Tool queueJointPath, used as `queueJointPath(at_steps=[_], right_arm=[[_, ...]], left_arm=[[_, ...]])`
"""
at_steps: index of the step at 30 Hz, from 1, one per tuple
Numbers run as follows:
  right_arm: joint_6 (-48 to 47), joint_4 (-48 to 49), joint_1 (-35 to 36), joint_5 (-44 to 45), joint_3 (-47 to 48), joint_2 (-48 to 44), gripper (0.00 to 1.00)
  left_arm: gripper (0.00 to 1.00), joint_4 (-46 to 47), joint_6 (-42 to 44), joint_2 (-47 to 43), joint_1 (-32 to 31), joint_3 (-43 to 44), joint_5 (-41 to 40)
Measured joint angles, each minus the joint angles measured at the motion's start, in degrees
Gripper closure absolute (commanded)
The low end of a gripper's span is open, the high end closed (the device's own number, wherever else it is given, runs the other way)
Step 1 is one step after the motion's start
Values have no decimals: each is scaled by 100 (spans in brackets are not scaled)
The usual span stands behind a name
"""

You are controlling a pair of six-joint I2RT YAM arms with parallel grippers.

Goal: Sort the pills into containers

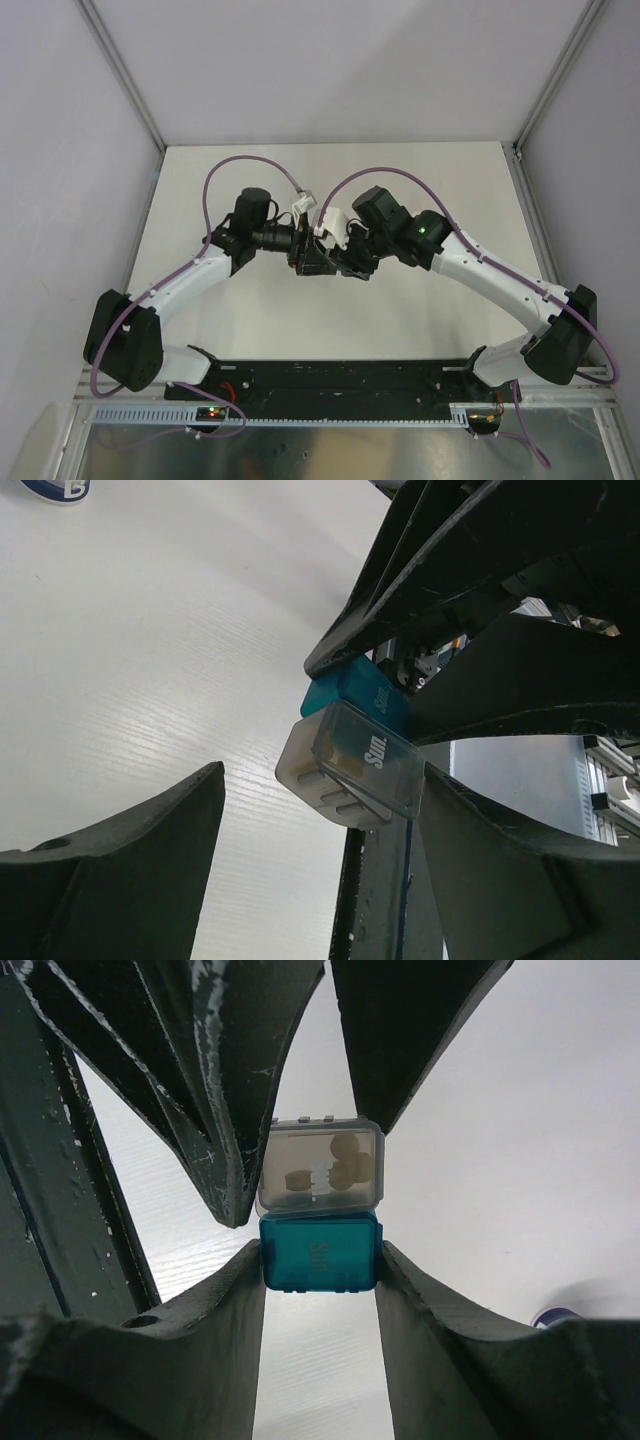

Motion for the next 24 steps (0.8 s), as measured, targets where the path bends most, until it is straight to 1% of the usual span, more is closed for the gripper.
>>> queueJointPath(at_steps=[6, 17, 24], right_arm=[[2, 11, 7, 44, -2, 0, 99], [2, 85, 20, 168, -2, 0, 100], [2, 92, 28, 262, -2, 0, 100]], left_arm=[[30, -4, -4, 9, 0, 2, 87], [48, -9, -20, 33, -2, 2, 199], [63, -31, -61, 74, -11, 2, 254]])
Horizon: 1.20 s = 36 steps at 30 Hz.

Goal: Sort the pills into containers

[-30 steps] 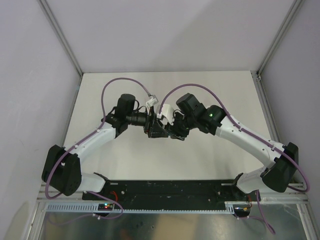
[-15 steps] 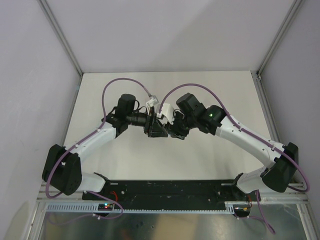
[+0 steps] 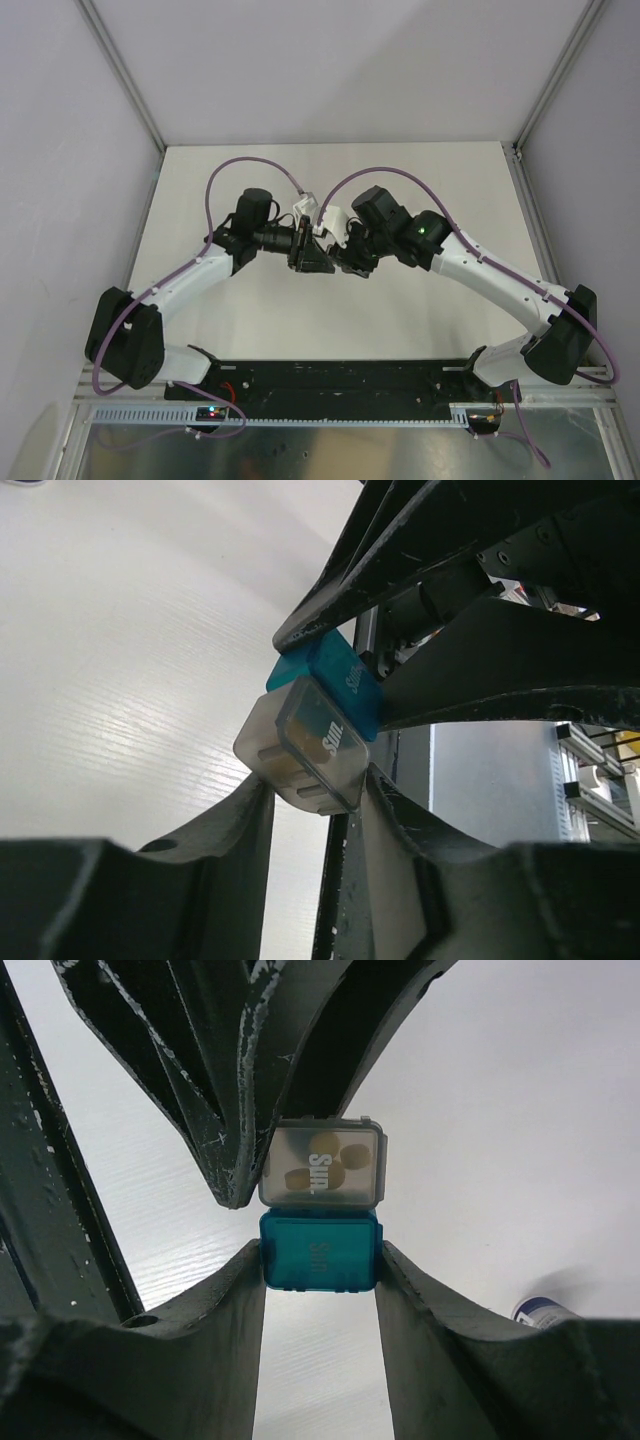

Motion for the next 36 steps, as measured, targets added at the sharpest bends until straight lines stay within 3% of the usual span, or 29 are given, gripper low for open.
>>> queueJointPath(at_steps=[3, 6, 15, 22, 29, 36], right_arm=[[0, -13, 2, 39, 0, 0, 100], [-2, -20, 17, 74, 0, 0, 100], [0, -4, 81, 57, 0, 0, 100], [0, 33, 94, 59, -15, 0, 100], [-2, 72, 103, 59, -125, -2, 100], [-11, 90, 133, 70, -160, -4, 100]], left_arm=[[67, -22, -57, 26, 2, 2, 0], [63, -33, -90, 48, 2, 2, 9], [29, -44, -81, 50, 0, 13, 4], [17, -42, -90, 50, 0, 13, -22], [13, -44, -101, 48, 81, 22, -15], [20, -39, -243, 48, 243, 232, 24]])
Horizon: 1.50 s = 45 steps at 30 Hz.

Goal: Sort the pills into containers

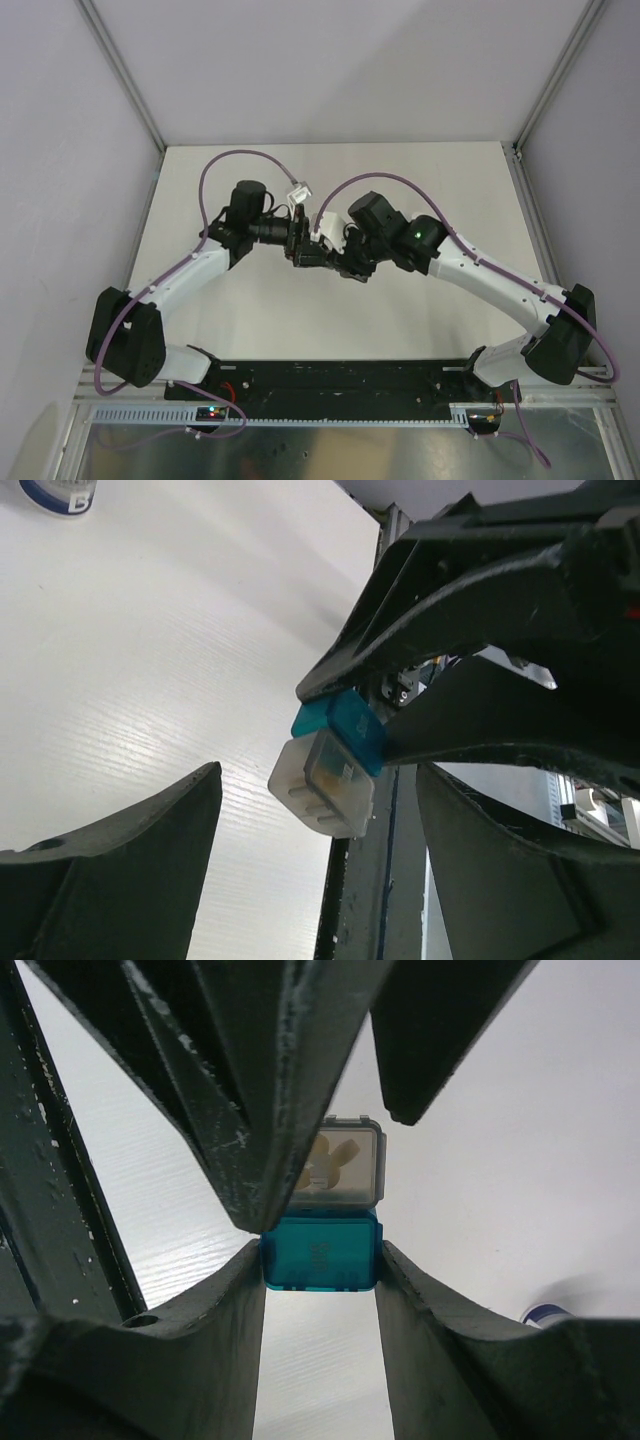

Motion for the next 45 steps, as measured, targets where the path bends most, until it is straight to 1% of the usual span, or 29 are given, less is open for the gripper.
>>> queueJointPath(at_steps=[7, 14, 24, 27, 28, 29, 30, 31, 32, 33, 35, 38, 41, 44, 45], right_arm=[[-13, 70, 87, 96, -4, -2, 100], [-13, 149, 98, 197, -4, -4, 100], [-13, 157, 98, 317, -9, -37, 100], [-15, 131, 98, 361, -15, -37, 98], [-15, 120, 103, 367, -15, -37, 97], [-15, 114, 109, 380, -15, -37, 95], [-13, 109, 111, 396, -15, -37, 94], [-13, 109, 116, 400, -17, -37, 91], [-13, 109, 118, 411, -20, -37, 88], [-13, 111, 122, 426, -22, -37, 84], [-9, 114, 131, 461, -24, -37, 76], [0, 114, 136, 527, -24, -37, 66], [22, 118, 136, 568, -24, -37, 53], [55, 116, 136, 605, -24, -37, 47], [79, 116, 136, 605, -24, -37, 42]], left_arm=[[26, 33, -129, 90, 7, 127, 118], [38, 24, -151, 275, -42, 125, 127], [59, 44, -195, 289, -50, 125, 212], [67, 68, -251, 319, -48, 125, 243], [71, 68, -271, 330, -48, 125, 254], [74, 72, -293, 341, -48, 125, 260], [80, 74, -302, 352, -48, 125, 267], [88, 76, -313, 358, -48, 125, 271], [94, 90, -334, 363, -48, 125, 275], [97, 107, -356, 367, -48, 125, 278], [99, 133, -411, 380, -48, 125, 278], [100, 203, -520, 404, -48, 125, 275], [100, 295, -649, 435, -46, 125, 275], [100, 396, -758, 474, -44, 125, 282], [100, 422, -793, 481, -44, 125, 291]])
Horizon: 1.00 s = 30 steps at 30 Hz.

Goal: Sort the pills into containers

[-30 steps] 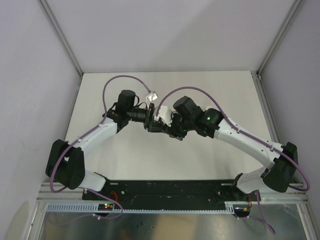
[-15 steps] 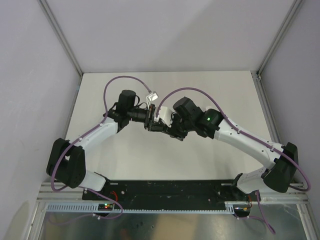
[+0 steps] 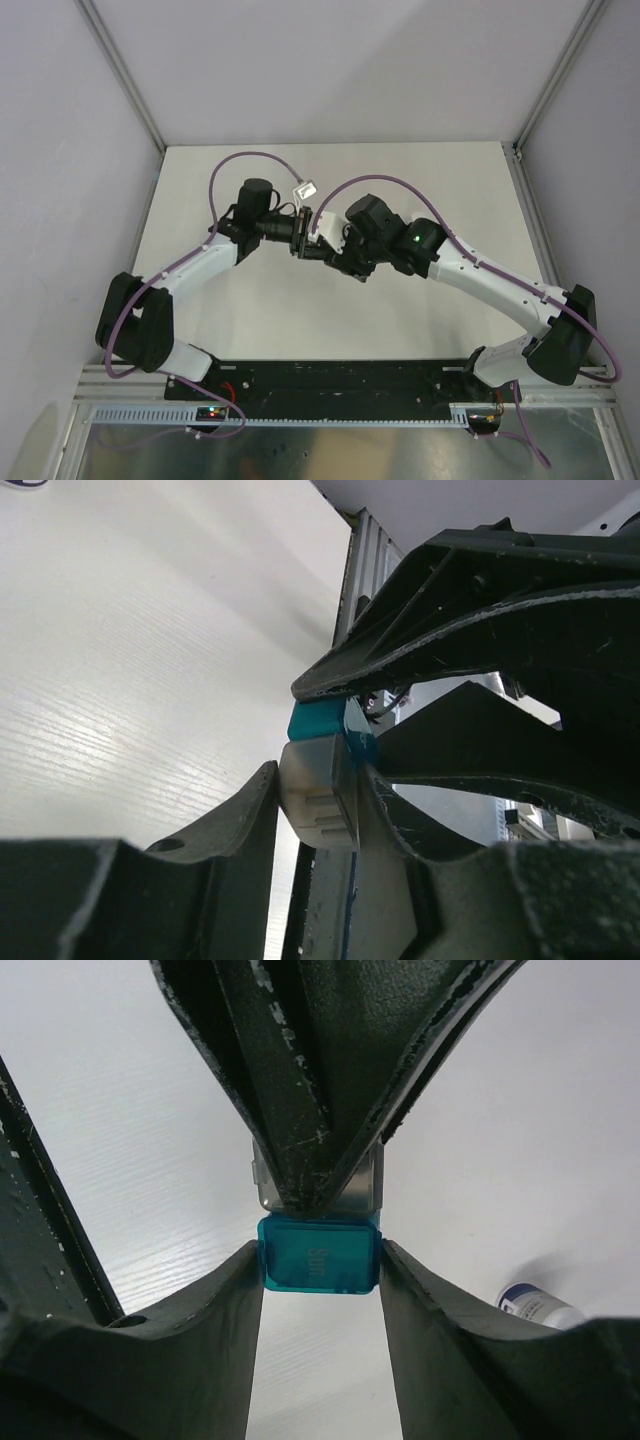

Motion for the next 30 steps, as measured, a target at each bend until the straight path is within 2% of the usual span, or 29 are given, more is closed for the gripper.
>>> queueJointPath(at_steps=[3, 9, 20, 30], right_arm=[[59, 7, 0, -2, -2, 0, 32], [111, 116, -2, -15, -2, 0, 24], [205, 109, -278, -520, -2, -81, 21], [573, -111, -1355, -2039, 192, -275, 21]], left_arm=[[100, 92, -52, 15, 2, 0, 9], [100, 210, -162, 20, 31, -4, 68], [100, 310, -232, 28, 92, -7, 118], [100, 330, -238, 96, 151, -79, 160]])
